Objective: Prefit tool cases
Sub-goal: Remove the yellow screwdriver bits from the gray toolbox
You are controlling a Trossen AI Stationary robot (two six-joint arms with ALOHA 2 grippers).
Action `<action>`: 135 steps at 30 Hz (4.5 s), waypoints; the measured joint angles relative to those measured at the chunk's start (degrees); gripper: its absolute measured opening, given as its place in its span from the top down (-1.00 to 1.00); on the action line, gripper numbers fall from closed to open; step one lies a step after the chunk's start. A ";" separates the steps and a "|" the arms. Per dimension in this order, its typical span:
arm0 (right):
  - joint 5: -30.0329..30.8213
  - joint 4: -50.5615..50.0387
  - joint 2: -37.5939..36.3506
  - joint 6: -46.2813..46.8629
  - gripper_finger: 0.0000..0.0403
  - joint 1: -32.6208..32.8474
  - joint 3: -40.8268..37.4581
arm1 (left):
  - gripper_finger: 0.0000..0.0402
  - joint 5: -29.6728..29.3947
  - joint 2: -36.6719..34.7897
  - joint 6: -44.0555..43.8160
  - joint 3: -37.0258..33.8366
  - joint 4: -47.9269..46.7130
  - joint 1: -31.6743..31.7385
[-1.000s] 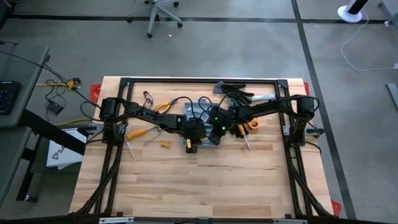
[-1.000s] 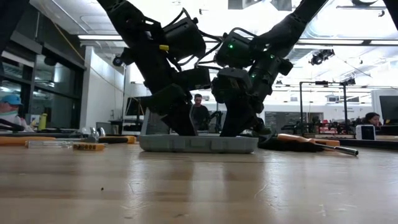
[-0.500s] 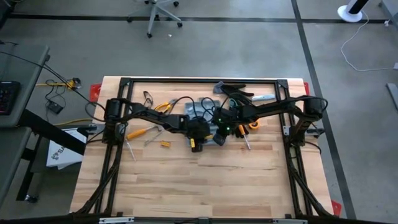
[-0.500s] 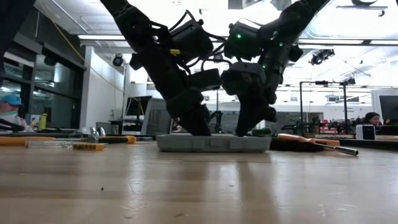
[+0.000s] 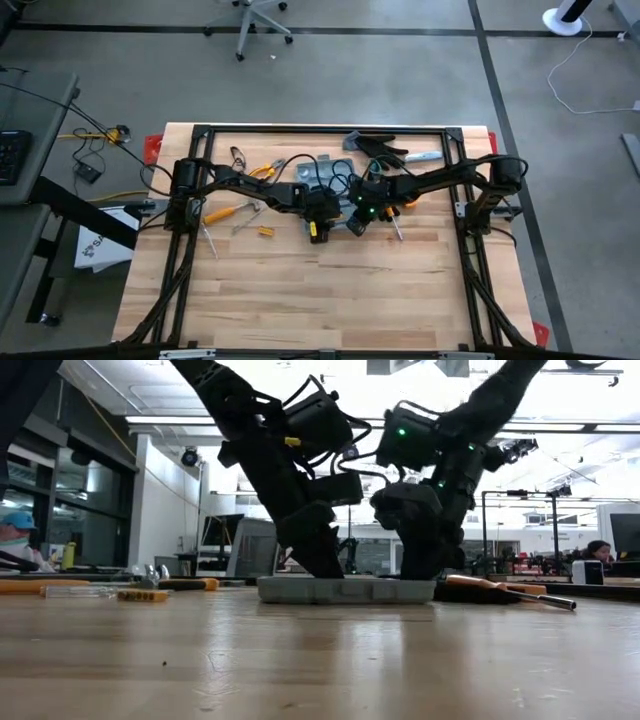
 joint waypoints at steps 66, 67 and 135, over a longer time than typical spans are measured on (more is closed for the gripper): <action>1.79 -1.71 0.45 4.96 1.00 1.55 2.51 | 0.79 4.81 3.44 3.40 0.81 0.39 2.29; 1.88 -1.61 0.30 5.21 1.00 1.55 2.55 | 0.80 4.64 2.41 3.32 0.98 -0.25 2.44; 3.45 -1.97 -0.99 8.30 1.00 0.66 0.87 | 0.78 6.44 7.30 14.31 2.50 2.29 3.72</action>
